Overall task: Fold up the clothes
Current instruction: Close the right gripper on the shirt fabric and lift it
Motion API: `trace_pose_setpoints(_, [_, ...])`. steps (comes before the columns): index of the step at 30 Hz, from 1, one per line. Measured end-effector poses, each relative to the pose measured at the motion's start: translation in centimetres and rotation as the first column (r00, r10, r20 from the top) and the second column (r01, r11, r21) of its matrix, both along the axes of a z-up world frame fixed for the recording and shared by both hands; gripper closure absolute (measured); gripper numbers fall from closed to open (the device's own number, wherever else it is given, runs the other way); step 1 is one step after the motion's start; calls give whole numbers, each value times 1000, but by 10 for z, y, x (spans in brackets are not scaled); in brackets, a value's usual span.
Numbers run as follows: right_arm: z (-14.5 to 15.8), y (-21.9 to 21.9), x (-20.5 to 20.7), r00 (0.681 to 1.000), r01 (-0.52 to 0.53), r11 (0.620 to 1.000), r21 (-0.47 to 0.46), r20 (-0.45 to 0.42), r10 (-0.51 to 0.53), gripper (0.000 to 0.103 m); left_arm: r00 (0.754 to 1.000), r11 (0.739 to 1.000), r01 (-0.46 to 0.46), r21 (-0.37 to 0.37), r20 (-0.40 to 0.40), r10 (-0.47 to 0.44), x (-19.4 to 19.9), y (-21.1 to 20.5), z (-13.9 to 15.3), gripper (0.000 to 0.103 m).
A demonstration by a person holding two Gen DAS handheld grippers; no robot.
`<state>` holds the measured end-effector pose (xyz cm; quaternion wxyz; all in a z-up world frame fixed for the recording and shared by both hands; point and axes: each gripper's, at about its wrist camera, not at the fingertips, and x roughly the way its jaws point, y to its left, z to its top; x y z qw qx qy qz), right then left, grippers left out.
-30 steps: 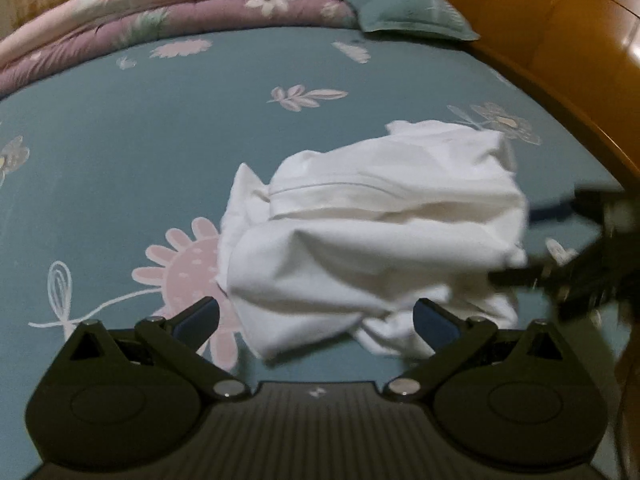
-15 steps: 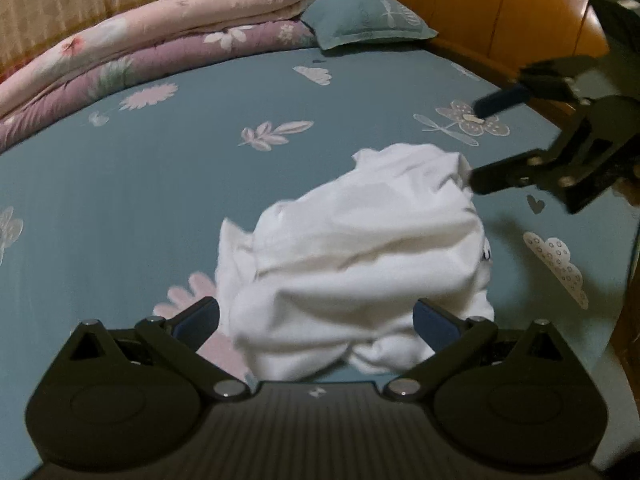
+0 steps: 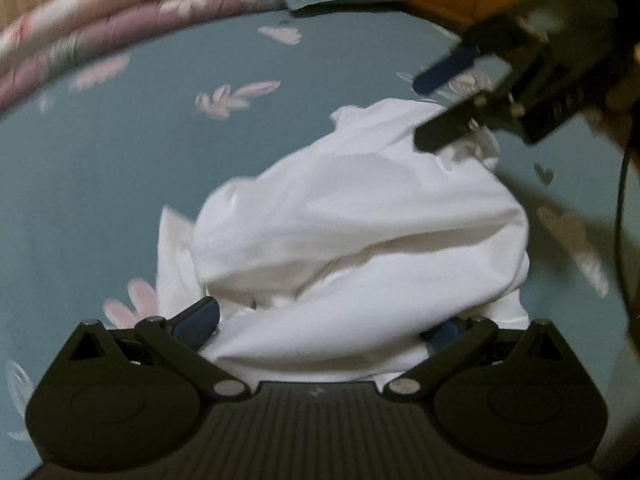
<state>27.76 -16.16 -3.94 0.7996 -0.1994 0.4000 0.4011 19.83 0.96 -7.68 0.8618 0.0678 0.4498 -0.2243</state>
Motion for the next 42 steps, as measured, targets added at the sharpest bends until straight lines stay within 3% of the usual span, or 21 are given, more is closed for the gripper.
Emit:
trace_pose_setpoints(7, [-20, 5, 10, 1000, -11, 999, -37, -5, 10, 31, 999, 999, -31, -31, -32, 30, 10, 7, -15, 0])
trace_pose_setpoints(11, [-24, 6, -4, 999, -40, 997, -63, 3, 40, 73, 1000, 1000, -20, -10, -5, 20, 6, 4, -8, 0])
trace_pose_setpoints(14, [-13, -5, -9, 999, 12, 999, -39, 47, -10, 92, 1000, 1000, -11, 7, 18, 11, 2, 2, -2, 1])
trace_pose_setpoints(20, [4, -27, 5, 985, 128, 990, -53, 124, -121, 94, 997, 1000, -11, 22, 83, 9, -5, 5, 19, 1])
trace_pose_setpoints(26, [2, -45, 18, 949, 242, 955, -170, 246, -196, 100, 995, 999, -40, 15, 97, 38, -3, 13, 28, 1])
trace_pose_setpoints(30, [-2, -77, 42, 918, 357, 910, -209, 259, -300, 100, 994, 999, -49, 16, 94, 47, -2, 15, 27, 1])
trace_pose_setpoints(32, [-2, -94, 52, 913, 388, 904, -178, 206, -352, 99, 995, 999, -47, 15, 93, 46, -1, 15, 27, 1])
trace_pose_setpoints(34, [-1, -103, 55, 926, 373, 922, -101, 111, -362, 95, 995, 999, -47, 14, 91, 45, 0, 15, 26, 1])
trace_pose_setpoints(37, [2, -99, 50, 947, 322, 946, 31, 5, -323, 74, 995, 999, -42, 10, 86, 41, 1, 13, 25, 1])
trace_pose_setpoints(39, [0, -88, 50, 959, 284, 956, 81, -36, -282, 46, 996, 999, -39, 10, 82, 38, 1, 12, 24, 1])
trace_pose_setpoints(42, [-11, -67, 47, 972, 231, 970, 71, -51, -228, 43, 996, 999, -39, 8, 77, 38, 0, 11, 23, 1])
